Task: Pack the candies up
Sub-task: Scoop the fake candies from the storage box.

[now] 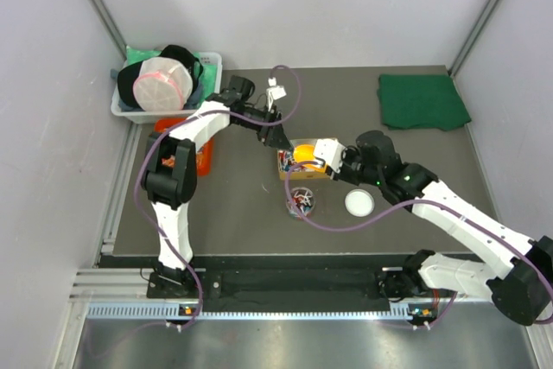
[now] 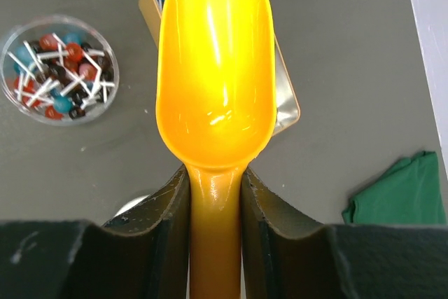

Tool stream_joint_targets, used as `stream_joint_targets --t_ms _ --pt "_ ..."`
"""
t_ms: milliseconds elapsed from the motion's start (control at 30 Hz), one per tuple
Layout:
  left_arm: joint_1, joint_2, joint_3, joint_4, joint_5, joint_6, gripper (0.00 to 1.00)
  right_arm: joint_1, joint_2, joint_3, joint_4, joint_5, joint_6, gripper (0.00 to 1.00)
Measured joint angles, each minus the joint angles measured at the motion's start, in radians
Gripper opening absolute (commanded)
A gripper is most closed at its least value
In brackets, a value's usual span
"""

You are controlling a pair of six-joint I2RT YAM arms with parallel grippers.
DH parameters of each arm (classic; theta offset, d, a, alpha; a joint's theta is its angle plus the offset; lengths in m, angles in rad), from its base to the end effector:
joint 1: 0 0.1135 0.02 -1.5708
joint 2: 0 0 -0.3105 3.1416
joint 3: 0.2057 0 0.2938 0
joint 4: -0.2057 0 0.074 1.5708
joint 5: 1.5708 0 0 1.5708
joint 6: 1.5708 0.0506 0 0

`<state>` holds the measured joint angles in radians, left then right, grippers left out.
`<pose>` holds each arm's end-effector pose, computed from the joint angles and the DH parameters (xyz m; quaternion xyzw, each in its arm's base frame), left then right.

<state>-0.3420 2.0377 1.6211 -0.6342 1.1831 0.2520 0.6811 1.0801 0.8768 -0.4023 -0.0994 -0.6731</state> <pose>0.4490 -0.2096 0.2484 0.3718 0.7251 -0.5480 0.1889 0.2064 0.1737 0.3173 -0.5723 0.6751 0.0459 0.4633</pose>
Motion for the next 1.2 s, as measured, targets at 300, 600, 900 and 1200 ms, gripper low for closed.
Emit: stream_joint_targets --t_ms 300,600,900,1200 --pt "0.053 0.001 0.064 0.071 -0.448 -0.118 0.79 -0.058 -0.006 0.018 -0.105 0.024 -0.034 0.00" --pt "-0.024 0.005 0.103 0.080 -0.690 -0.066 0.63 -0.068 0.010 0.128 -0.213 0.075 -0.103 0.00" --pt "-0.122 0.094 0.241 0.022 -0.737 0.175 0.51 -0.079 0.014 0.216 -0.375 0.082 -0.146 0.00" --pt "-0.138 0.211 0.358 -0.054 -0.798 0.394 0.50 -0.082 0.010 0.264 -0.497 0.056 -0.157 0.00"
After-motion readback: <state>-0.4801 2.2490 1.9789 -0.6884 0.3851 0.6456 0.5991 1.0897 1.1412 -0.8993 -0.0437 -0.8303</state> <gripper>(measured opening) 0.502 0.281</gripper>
